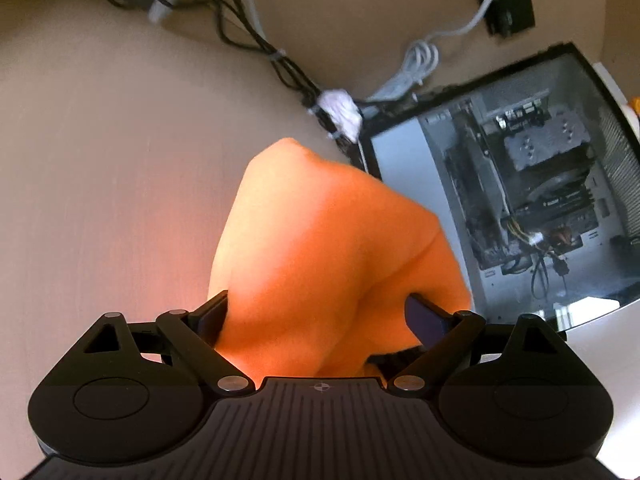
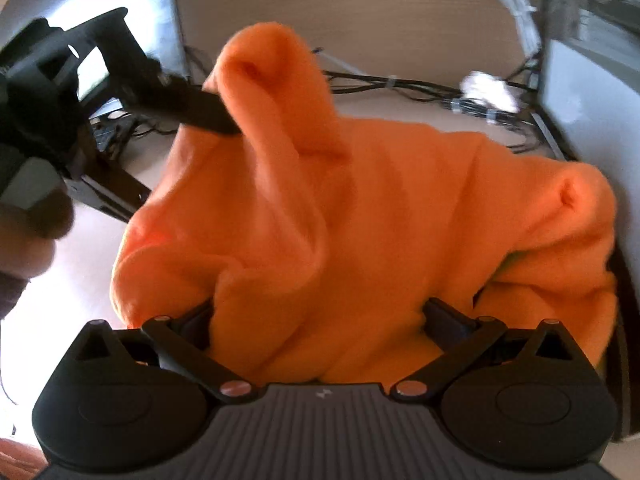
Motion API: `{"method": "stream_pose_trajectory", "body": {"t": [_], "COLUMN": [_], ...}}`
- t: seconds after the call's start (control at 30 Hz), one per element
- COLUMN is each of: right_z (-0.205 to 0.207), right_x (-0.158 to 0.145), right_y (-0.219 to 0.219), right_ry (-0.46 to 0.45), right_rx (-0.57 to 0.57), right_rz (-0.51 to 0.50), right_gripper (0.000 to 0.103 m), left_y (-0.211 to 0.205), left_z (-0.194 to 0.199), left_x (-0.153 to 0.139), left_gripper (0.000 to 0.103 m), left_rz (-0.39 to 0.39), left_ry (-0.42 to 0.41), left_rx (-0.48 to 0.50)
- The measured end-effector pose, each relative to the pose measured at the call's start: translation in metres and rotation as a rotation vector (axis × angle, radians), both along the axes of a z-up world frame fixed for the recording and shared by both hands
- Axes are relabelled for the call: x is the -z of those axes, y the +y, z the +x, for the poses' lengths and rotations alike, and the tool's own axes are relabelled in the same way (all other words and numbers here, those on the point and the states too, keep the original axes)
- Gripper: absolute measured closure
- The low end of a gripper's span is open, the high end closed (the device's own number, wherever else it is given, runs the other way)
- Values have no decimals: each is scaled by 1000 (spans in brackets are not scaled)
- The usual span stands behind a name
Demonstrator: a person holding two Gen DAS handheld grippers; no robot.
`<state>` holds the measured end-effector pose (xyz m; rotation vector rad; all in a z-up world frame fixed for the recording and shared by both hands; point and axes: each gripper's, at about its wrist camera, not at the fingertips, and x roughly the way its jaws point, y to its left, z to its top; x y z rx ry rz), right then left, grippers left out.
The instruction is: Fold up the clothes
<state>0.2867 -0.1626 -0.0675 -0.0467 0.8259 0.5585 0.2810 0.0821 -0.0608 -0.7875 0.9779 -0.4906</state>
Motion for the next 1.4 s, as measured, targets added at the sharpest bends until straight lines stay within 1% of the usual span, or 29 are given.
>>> {"method": "stream_pose_trajectory", "body": {"t": [0.1, 0.23, 0.27, 0.33, 0.37, 0.4, 0.47, 0.5, 0.57, 0.63, 0.7, 0.73, 0.8, 0.9, 0.93, 0.97, 1.0, 1.03, 1.07, 1.13, 1.17, 1.23, 1.33, 1.4], "right_z": [-8, -28, -33, -41, -43, -45, -47, -48, -52, -56, -61, -59, -49, -28, -25, -19, -13, -8, -3, 6, 11, 21, 23, 20], "right_x": [-1, -1, -1, -2, -3, -4, -11, -16, -33, -58, -82, -91, -107, -110, -106, -98, -90, -81, -73, -56, -48, -33, -7, -1], "right_y": [32, 86, 98, 119, 127, 134, 141, 141, 135, 121, 110, 108, 112, 133, 143, 154, 165, 172, 176, 177, 176, 171, 173, 171], "right_ry": [11, 45, 58, 73, 74, 71, 43, 24, -29, -136, -267, -314, -356, -341, -337, -325, -317, -318, -322, -346, -341, -274, -273, -285], "right_rx": [-81, -253, -298, -370, -391, -409, -430, -441, -463, -455, -417, -391, -345, -363, -377, -389, -396, -393, -370, -260, -219, -196, -207, -216], "right_rz": [24, 85, 104, 131, 134, 129, 107, 94, 68, 37, 6, 6, 43, 94, 82, 55, 20, -22, -57, -147, -168, -162, -242, -254], "right_gripper": [0, 0, 0, 0, 0, 0, 0, 0, 0, 0, 0, 0, 0, 0, 0, 0, 0, 1, 1, 1, 1, 1, 1, 1], "left_y": [35, 84, 94, 105, 108, 111, 110, 110, 109, 111, 111, 109, 107, 107, 108, 110, 111, 112, 113, 117, 118, 121, 125, 127], "left_z": [-24, -62, -71, -83, -87, -90, -91, -91, -89, -88, -85, -83, -81, -83, -85, -86, -87, -88, -89, -97, -101, -101, -103, -103], "left_x": [-10, -29, -35, -43, -42, -39, -29, -23, -12, -7, -6, -7, -7, -4, -3, -2, 0, 1, 3, 4, 4, 5, 7, 8], "left_gripper": [9, 9, 9, 9, 10, 12, 23, 24, 23, 22, 22, 22, 22, 19, 19, 22, 21, 17, 14, 14, 14, 14, 12, 13], "left_rz": [23, 32, 49, 114, 160, 224, 345, 402, 441, 424, 422, 424, 444, 457, 457, 458, 459, 459, 459, 423, 407, 379, 338, 311], "left_ry": [11, 23, 20, 28, 41, 55, 83, 96, 117, 114, 103, 98, 88, 89, 92, 95, 98, 101, 104, 99, 97, 104, 115, 122], "left_rx": [-66, -152, -175, -216, -232, -250, -263, -265, -268, -263, -259, -255, -238, -229, -229, -229, -230, -230, -230, -239, -241, -265, -302, -326]}}
